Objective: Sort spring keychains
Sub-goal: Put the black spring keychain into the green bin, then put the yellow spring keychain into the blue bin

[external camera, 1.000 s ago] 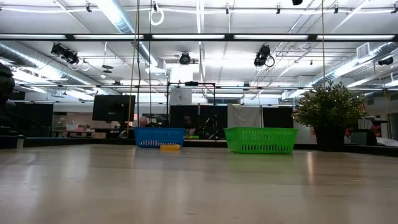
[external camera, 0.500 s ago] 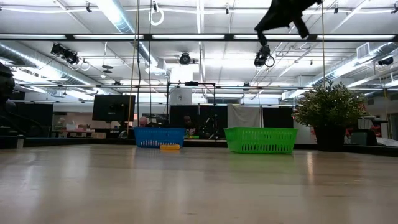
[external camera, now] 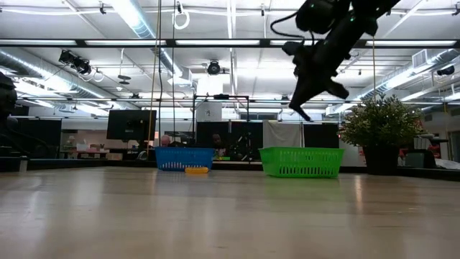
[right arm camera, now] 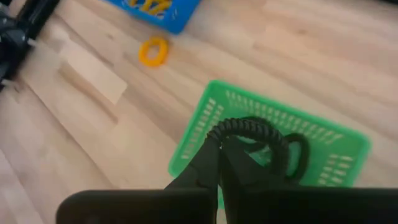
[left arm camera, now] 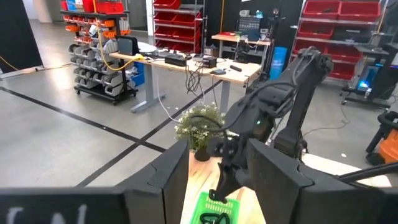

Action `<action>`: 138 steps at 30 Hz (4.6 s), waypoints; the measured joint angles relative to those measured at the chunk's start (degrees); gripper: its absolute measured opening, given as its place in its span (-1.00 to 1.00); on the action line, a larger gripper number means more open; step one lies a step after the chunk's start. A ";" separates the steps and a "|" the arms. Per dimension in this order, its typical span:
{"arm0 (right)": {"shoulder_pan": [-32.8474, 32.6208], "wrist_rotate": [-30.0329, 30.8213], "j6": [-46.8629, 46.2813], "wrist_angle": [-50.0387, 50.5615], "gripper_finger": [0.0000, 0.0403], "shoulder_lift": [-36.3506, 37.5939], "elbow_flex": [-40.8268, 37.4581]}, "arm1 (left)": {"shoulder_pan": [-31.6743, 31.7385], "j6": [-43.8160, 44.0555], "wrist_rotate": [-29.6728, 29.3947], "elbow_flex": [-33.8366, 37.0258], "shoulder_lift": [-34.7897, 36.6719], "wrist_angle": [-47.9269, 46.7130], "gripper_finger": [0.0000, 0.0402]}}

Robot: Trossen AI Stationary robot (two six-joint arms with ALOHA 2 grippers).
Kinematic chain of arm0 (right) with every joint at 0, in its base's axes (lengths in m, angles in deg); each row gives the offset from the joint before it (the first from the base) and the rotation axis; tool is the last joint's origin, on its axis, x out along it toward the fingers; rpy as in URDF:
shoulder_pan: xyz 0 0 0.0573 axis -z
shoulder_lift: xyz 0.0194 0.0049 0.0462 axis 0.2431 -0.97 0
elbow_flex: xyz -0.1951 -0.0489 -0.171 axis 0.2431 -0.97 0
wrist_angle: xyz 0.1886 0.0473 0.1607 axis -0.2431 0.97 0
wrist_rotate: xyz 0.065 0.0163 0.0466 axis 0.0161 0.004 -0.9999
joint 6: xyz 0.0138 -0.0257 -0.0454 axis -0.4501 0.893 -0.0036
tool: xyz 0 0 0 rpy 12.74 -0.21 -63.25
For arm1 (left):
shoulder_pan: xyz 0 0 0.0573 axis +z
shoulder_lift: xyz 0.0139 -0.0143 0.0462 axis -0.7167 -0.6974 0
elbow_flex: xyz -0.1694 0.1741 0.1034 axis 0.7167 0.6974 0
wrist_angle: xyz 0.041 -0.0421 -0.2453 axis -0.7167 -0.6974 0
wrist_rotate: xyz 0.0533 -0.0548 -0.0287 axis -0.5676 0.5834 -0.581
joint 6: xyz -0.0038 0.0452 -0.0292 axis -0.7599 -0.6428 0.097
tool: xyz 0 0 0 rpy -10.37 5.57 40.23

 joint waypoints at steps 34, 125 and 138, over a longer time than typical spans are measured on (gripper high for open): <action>2.67 -12.00 1.09 -0.83 -0.12 -6.43 0.00 | -0.01 0.56 -0.01 0.00 -0.03 -4.60 -0.18; 0.73 -8.62 5.09 2.00 -0.25 19.34 0.02 | 21.90 56.15 19.48 0.00 -49.02 -29.38 -0.09; 0.73 -8.62 5.02 2.01 -0.25 19.34 0.00 | 21.65 56.53 13.97 -0.03 -52.39 -26.90 -0.10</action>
